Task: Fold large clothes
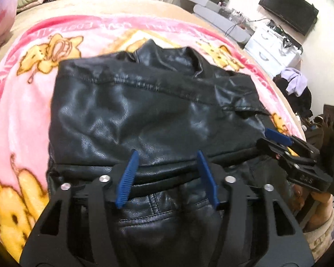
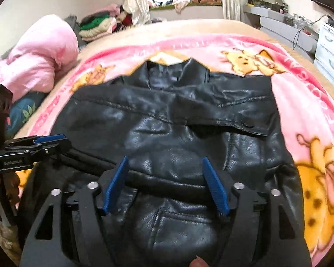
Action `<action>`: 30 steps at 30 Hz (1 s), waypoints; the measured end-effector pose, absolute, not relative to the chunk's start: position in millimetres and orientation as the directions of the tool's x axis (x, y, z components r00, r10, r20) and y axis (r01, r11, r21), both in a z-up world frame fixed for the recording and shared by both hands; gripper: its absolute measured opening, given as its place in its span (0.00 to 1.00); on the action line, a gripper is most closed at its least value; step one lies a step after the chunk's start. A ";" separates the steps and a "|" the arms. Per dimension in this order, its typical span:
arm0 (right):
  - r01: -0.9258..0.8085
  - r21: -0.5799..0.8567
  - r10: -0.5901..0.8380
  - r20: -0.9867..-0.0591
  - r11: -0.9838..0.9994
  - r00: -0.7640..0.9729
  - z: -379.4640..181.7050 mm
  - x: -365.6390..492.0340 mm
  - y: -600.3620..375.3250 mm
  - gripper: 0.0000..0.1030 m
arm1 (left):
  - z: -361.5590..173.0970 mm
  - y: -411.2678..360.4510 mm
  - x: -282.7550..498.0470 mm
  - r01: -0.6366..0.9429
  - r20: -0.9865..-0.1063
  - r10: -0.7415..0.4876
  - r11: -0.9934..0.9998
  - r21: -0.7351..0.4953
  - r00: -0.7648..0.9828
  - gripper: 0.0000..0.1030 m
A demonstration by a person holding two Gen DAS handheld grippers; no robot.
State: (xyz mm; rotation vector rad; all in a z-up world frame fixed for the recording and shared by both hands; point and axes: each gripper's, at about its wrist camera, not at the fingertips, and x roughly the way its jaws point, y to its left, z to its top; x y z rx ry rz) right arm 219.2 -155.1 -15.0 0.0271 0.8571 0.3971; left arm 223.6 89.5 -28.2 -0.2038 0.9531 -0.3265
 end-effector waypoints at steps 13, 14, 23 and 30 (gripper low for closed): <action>-0.298 0.244 0.383 -0.661 0.923 0.646 14.1 196.8 -182.4 0.95 | 3.1 98.4 209.8 0.107 -0.747 -0.256 0.964 -0.242 0.614 0.91; -0.297 0.243 0.381 -0.658 0.924 0.649 16.2 195.0 -183.2 0.95 | 5.4 98.1 208.2 0.108 -0.744 -0.256 0.964 -0.242 0.616 0.91; -0.297 0.244 0.384 -0.626 0.923 0.679 31.6 175.7 -190.5 0.96 | 20.8 90.2 185.5 0.126 -0.718 -0.288 0.954 -0.271 0.634 0.91; -0.305 0.227 0.379 -0.603 0.925 0.702 42.6 159.8 -191.2 0.96 | 23.9 87.4 174.3 0.125 -0.707 -0.290 0.953 -0.277 0.645 0.91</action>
